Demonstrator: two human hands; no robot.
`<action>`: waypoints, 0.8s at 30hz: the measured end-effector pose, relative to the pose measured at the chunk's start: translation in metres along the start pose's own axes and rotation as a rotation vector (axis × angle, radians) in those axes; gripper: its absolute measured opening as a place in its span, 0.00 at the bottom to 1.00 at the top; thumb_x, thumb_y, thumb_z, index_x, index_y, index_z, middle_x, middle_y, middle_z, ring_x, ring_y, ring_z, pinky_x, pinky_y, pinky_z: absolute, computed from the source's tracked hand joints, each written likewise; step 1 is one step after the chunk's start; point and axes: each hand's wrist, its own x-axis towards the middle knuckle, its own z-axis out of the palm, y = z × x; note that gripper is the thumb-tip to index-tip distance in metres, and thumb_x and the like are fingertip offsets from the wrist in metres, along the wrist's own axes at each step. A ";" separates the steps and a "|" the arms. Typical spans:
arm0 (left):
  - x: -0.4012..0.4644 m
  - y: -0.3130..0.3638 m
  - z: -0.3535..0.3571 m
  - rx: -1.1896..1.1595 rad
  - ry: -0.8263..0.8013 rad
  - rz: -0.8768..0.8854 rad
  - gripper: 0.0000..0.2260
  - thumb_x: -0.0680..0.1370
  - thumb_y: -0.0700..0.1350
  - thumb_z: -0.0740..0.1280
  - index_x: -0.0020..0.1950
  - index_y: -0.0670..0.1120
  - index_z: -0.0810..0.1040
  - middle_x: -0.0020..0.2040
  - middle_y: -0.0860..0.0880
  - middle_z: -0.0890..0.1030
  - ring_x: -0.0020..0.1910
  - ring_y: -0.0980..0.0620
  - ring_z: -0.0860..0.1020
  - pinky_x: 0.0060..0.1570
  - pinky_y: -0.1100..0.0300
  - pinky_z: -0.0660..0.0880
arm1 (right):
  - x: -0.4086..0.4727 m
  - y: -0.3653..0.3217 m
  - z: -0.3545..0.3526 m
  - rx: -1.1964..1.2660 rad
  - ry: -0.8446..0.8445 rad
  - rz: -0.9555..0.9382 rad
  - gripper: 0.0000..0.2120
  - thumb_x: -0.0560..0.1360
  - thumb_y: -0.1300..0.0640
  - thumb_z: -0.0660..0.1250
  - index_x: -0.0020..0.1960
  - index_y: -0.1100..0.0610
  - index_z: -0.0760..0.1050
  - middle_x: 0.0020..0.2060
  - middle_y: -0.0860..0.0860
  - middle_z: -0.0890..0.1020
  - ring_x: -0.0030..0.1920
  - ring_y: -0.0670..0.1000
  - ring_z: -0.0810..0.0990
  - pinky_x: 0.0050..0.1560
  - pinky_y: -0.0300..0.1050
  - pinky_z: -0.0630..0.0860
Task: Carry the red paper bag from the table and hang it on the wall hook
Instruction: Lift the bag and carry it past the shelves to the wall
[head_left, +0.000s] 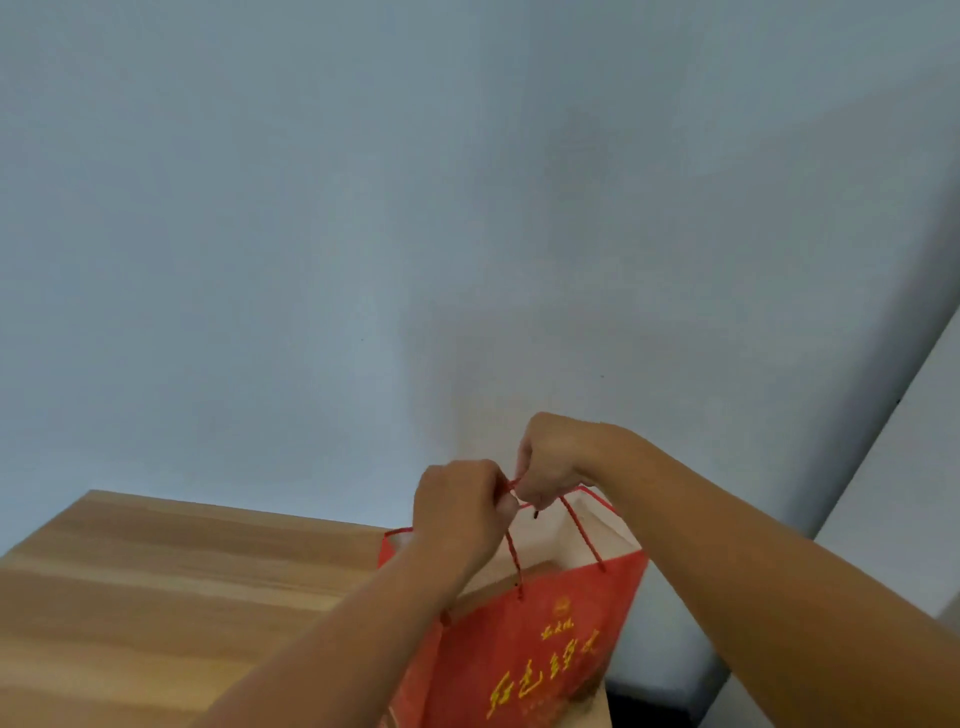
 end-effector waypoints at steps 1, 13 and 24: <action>-0.002 -0.007 -0.009 0.004 0.008 -0.001 0.10 0.74 0.52 0.66 0.48 0.51 0.85 0.42 0.51 0.86 0.42 0.49 0.82 0.48 0.53 0.77 | -0.003 -0.001 0.002 -0.020 0.009 -0.022 0.13 0.73 0.61 0.76 0.56 0.66 0.84 0.48 0.59 0.89 0.45 0.55 0.89 0.49 0.48 0.86; -0.089 -0.088 -0.129 0.240 0.229 -0.198 0.06 0.75 0.46 0.69 0.48 0.53 0.85 0.41 0.55 0.86 0.42 0.52 0.82 0.50 0.51 0.76 | -0.029 -0.090 0.066 -0.430 0.285 -0.588 0.10 0.85 0.57 0.59 0.56 0.61 0.77 0.48 0.54 0.71 0.43 0.55 0.73 0.44 0.51 0.74; -0.230 -0.134 -0.213 0.404 0.371 -0.364 0.04 0.78 0.48 0.69 0.48 0.53 0.84 0.37 0.55 0.84 0.38 0.52 0.79 0.44 0.52 0.73 | -0.110 -0.218 0.134 -0.073 0.227 -1.025 0.14 0.82 0.57 0.60 0.37 0.51 0.68 0.40 0.51 0.72 0.39 0.55 0.75 0.38 0.48 0.71</action>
